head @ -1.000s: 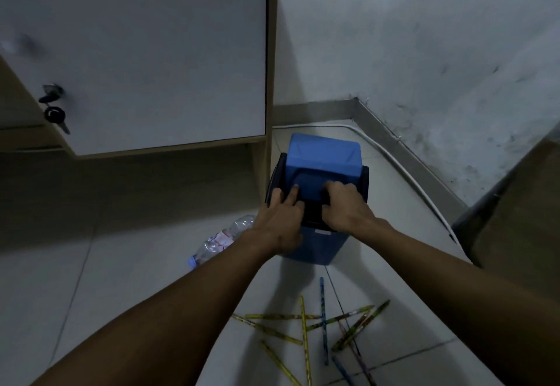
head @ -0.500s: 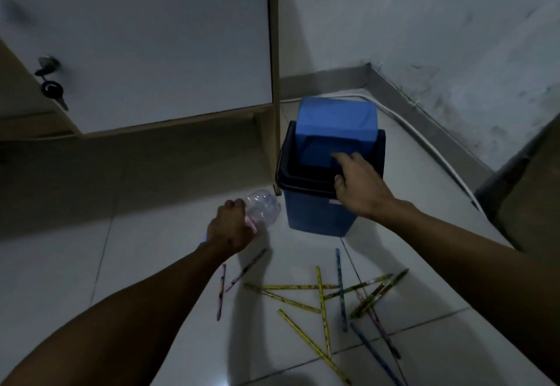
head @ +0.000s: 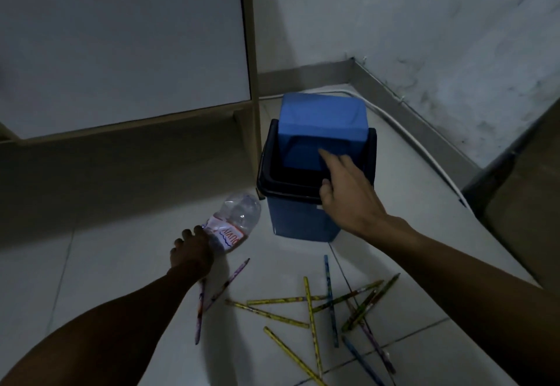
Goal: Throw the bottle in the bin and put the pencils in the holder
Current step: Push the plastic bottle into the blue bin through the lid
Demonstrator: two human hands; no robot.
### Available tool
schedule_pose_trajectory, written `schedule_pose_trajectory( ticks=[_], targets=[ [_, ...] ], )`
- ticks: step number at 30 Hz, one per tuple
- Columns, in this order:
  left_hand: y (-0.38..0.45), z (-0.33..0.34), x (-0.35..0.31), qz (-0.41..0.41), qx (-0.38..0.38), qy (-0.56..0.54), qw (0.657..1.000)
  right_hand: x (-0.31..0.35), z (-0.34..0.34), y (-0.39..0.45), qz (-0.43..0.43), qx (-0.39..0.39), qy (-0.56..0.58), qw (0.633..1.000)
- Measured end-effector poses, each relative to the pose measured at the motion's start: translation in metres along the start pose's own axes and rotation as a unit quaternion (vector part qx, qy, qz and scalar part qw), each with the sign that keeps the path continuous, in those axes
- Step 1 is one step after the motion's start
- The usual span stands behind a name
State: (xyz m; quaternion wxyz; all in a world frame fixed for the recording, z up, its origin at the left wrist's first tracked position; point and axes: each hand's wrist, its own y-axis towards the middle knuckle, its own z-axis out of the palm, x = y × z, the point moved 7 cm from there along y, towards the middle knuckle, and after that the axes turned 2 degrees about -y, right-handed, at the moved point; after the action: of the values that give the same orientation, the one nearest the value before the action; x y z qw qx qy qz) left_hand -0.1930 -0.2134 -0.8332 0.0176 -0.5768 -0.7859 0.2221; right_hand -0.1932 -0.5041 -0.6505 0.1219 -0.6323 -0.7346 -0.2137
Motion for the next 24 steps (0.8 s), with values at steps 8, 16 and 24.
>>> schedule_pose_trajectory(
  ticks=[8,16,24],
  targets=[
    [-0.042,-0.059,0.010,0.059,-0.045,-0.114,0.991,0.001,-0.016,0.006,0.004,0.017,-0.006,1.000],
    [-0.116,-0.173,-0.015,0.179,-0.071,-0.175,0.966,0.003,-0.028,0.007,0.000,0.054,-0.018,0.998],
    [-0.165,-0.237,-0.063,0.296,-0.017,-0.169,0.940,0.008,-0.032,-0.001,0.014,0.082,-0.008,0.997]
  ],
)
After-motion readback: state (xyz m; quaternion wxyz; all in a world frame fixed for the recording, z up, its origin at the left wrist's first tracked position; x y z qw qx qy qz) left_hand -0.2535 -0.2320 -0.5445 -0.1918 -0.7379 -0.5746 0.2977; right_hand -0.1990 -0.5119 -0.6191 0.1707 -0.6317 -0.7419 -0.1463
